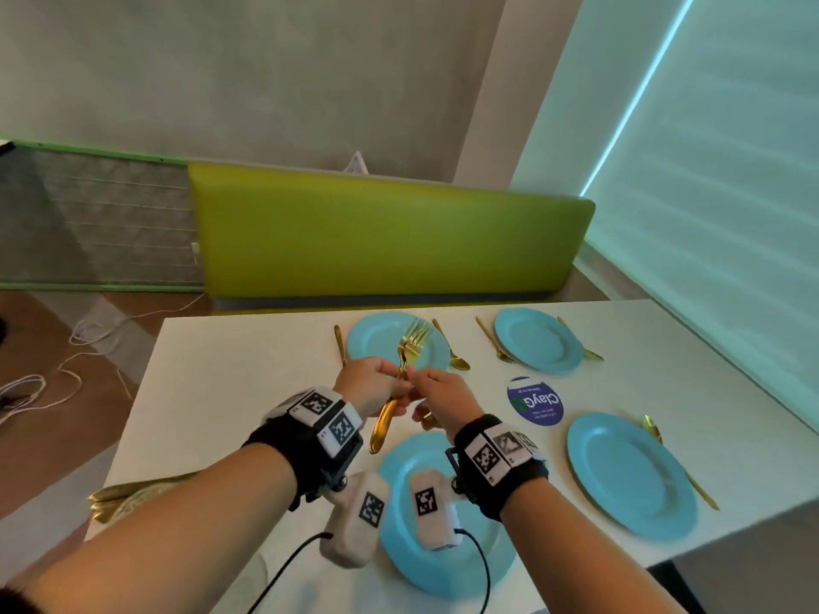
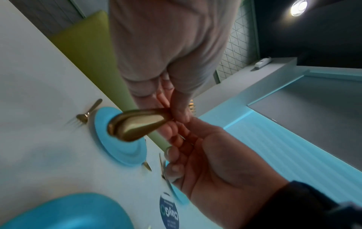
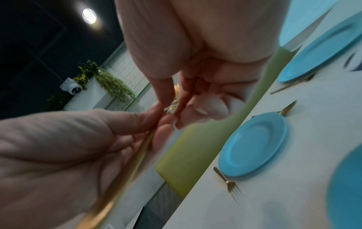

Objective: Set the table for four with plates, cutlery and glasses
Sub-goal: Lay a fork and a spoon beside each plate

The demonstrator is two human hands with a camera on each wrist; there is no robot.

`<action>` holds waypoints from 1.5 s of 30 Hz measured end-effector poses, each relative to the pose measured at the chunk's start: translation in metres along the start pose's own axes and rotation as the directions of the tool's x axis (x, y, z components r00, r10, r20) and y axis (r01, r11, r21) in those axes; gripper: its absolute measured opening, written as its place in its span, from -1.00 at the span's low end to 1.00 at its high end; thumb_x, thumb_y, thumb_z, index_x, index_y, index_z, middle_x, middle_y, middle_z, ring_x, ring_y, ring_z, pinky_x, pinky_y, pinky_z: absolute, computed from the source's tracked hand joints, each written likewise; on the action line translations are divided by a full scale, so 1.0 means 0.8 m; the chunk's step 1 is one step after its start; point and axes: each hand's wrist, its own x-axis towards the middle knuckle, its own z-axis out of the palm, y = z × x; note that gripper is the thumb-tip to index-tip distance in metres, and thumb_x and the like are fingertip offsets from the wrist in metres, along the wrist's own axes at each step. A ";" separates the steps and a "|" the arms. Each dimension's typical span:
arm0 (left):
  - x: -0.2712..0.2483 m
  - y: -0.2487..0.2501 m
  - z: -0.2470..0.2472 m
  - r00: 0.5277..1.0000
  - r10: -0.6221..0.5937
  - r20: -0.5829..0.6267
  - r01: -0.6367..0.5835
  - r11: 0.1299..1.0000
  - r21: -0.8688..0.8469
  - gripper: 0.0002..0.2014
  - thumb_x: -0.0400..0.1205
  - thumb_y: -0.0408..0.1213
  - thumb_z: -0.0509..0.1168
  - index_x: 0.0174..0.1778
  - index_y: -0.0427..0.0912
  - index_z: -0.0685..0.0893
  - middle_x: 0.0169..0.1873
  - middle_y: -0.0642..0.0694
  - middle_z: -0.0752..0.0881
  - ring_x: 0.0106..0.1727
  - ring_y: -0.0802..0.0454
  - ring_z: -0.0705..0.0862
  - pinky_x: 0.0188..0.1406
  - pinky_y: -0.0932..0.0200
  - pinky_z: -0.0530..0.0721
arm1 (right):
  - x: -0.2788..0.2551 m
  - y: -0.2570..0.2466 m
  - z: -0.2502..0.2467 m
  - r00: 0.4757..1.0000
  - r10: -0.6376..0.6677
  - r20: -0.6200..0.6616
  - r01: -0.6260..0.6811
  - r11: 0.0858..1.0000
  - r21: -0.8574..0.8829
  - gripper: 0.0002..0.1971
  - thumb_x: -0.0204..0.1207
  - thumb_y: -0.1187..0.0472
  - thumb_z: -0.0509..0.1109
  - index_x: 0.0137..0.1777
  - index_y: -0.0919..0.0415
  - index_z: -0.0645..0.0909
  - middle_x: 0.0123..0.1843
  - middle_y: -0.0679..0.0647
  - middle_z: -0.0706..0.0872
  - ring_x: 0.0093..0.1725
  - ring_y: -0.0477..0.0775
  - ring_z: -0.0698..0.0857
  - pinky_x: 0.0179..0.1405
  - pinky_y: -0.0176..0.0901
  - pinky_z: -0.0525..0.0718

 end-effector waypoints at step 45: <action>0.004 -0.156 0.202 0.951 -0.187 -0.248 0.155 0.978 -0.142 -0.84 0.58 -0.55 0.26 -0.03 -0.22 0.55 -0.35 -0.14 0.66 -0.37 0.02 0.65 -0.24 0.15 0.68 | -0.009 0.251 -0.260 0.948 0.234 -0.216 -0.309 0.509 -0.803 -0.77 0.61 0.12 0.25 0.05 0.22 0.67 0.18 0.18 0.73 0.21 0.16 0.67 0.26 -0.10 0.62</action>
